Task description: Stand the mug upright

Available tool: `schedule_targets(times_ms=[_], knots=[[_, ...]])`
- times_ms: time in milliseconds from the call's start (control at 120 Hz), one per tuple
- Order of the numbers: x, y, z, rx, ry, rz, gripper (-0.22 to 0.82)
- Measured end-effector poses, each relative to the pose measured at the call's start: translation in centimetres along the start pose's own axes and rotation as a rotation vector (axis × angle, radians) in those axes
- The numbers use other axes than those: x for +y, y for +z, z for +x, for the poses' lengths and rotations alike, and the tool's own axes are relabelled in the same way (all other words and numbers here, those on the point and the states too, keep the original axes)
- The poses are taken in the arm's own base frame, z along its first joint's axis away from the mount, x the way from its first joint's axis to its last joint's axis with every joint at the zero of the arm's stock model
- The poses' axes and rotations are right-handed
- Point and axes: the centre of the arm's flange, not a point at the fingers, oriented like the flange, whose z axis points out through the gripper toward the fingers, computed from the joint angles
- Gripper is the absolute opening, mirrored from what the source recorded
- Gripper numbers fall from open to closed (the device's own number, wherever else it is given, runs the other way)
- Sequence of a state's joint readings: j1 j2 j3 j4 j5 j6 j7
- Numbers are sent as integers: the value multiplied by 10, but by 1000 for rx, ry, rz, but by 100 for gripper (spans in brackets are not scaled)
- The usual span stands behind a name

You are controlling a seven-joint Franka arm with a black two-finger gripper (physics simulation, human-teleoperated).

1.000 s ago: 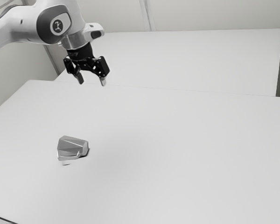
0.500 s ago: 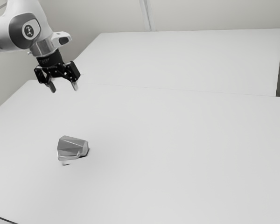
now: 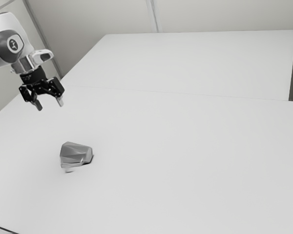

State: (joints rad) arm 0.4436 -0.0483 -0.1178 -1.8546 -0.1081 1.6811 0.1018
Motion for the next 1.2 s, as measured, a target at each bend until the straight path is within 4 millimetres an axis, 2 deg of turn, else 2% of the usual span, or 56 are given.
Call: schedule_targets(times_ms=[192, 433, 567, 908, 1200], knots=[[-9, 13, 4, -20, 29, -22, 60], [-27, 44, 11, -49, 54, -59, 60], [-39, 70, 9, -68, 60, -95, 60], [-89, 122, 8, -61, 31, -187, 60], [-94, 153, 3, -32, 53, -271, 60]])
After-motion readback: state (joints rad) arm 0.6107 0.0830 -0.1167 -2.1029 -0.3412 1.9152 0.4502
